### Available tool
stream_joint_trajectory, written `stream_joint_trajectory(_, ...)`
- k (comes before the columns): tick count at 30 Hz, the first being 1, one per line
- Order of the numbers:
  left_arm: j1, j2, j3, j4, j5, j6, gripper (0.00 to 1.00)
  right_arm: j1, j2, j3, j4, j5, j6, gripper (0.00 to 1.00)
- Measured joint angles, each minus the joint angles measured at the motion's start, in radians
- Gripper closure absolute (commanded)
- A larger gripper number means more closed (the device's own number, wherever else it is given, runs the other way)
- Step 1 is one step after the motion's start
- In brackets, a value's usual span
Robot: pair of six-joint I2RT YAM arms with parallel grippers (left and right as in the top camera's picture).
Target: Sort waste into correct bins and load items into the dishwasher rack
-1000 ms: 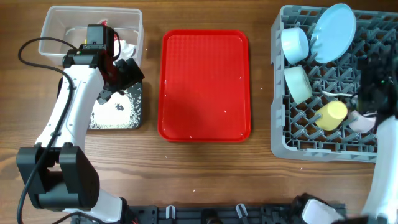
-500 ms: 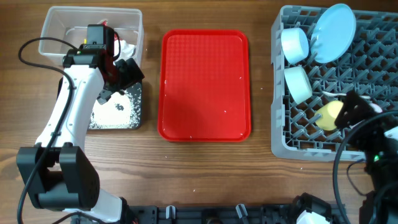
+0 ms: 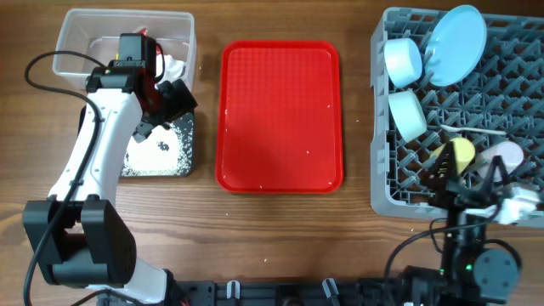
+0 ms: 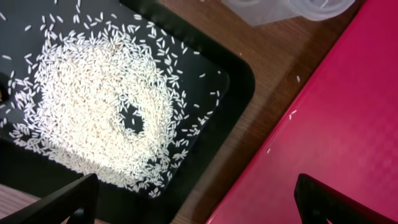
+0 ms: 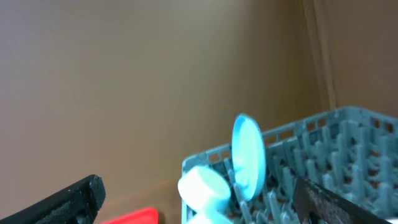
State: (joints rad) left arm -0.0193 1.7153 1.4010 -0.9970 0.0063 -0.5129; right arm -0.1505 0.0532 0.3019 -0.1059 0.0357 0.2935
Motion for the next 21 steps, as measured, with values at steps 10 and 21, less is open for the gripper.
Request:
stream_joint_trajectory(10, 0.0, 0.0, 0.0, -0.001, 0.0, 0.0, 0.0, 0.113, -0.036, -0.296, 0.198, -0.2, -0.474, 0.0)
stream_joint_trajectory(21, 0.0, 0.0, 0.0, -0.001, 0.0, 0.0, 0.0, 0.113, -0.038, -0.296, 0.111, -0.169, -0.483, 0.0)
